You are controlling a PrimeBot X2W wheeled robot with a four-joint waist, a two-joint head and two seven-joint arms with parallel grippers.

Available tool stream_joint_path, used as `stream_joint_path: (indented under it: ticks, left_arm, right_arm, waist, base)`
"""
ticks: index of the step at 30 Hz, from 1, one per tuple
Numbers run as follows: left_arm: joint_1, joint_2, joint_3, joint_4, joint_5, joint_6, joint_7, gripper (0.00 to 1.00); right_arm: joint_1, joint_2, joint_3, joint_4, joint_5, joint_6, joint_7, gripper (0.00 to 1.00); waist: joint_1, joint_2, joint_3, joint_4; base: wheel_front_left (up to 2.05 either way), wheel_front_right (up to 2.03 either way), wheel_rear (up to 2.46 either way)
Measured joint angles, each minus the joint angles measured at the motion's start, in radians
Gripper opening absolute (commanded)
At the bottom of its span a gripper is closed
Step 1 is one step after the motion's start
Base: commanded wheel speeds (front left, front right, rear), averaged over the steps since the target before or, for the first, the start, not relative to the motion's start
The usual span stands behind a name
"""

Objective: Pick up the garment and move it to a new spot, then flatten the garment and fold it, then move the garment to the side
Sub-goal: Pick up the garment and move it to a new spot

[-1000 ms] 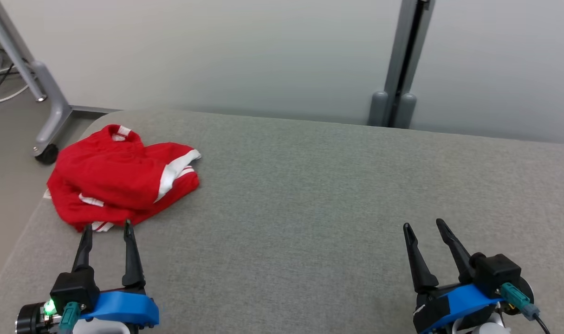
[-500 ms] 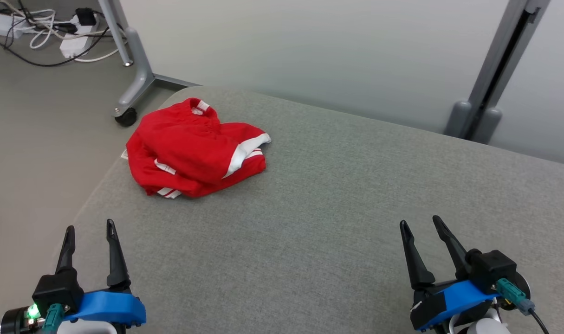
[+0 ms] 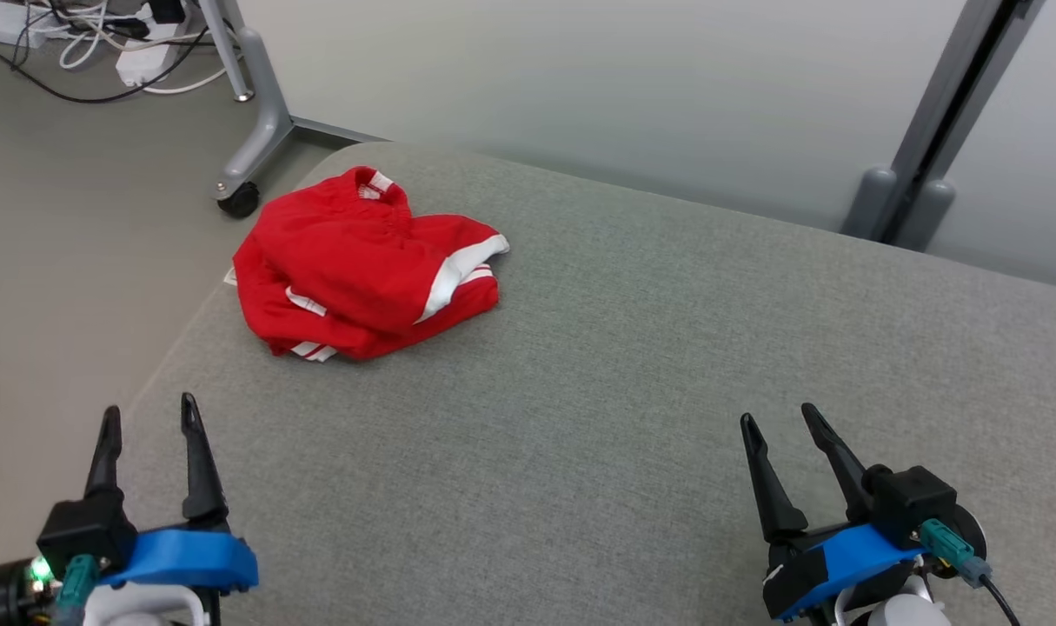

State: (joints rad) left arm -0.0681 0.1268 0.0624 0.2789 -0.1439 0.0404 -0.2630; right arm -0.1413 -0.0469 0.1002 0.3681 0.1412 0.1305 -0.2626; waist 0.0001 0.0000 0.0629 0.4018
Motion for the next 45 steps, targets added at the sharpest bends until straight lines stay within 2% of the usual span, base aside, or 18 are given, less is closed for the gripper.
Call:
stream_joint_path:
  ticks: [12,21,27,40,41,42,43,45]
  left_arm:
    - [-0.294,0.135,0.050,0.023,-0.047,-0.060,0.025,1.00]
    - [-0.469,0.234,0.070,0.157,-0.093,-0.105,0.129,1.00]
    - [-0.503,0.251,0.048,0.301,-0.119,-0.134,0.201,1.00]
    - [-0.544,0.241,-0.080,0.566,-0.156,-0.165,0.316,1.00]
    - [-0.550,0.241,-0.085,0.578,-0.161,-0.165,0.319,0.91]
    - [-0.555,0.242,-0.091,0.592,-0.166,-0.165,0.323,0.36]
    - [-0.558,0.244,-0.099,0.605,-0.170,-0.166,0.324,0.00]
    - [-0.564,0.245,-0.108,0.630,-0.178,-0.166,0.321,0.00]
  right_arm:
    - [-0.059,0.000,-0.027,-0.035,-0.073,0.000,0.000,1.00]
    - [-0.076,-0.001,-0.077,-0.094,-0.114,0.000,0.006,1.00]
    - [-0.079,-0.001,-0.087,-0.125,-0.122,0.000,0.011,1.00]
    - [-0.088,-0.001,-0.089,-0.144,-0.124,0.000,0.016,1.00]
    - [-0.090,-0.001,-0.089,-0.144,-0.123,0.000,0.016,1.00]
    - [-0.092,-0.001,-0.089,-0.144,-0.122,0.000,0.016,1.00]
    - [-0.092,-0.001,-0.088,-0.144,-0.121,0.000,0.016,1.00]
    - [-0.092,-0.001,-0.087,-0.142,-0.120,0.000,0.016,1.00]
  waist:
    - [0.0001,0.0000,0.110,-0.143]
    - [0.0002,0.0000,0.220,-0.250]
    - [0.0002,0.0000,0.269,-0.285]
    - [0.0000,0.0000,0.293,-0.288]
    - [0.0000,0.0000,0.293,-0.289]
    - [-0.0001,0.0000,0.292,-0.291]
    - [0.0000,0.0000,0.292,-0.292]
    - [0.0000,0.0000,0.289,-0.295]
  base:
    - [0.00,0.00,0.00]
    - [0.00,0.00,0.00]
    - [0.00,0.00,0.00]
    - [0.00,0.00,0.00]
    - [0.00,0.00,0.00]
    - [0.00,0.00,0.00]
    - [0.00,0.00,0.00]
    - [0.00,0.00,0.00]
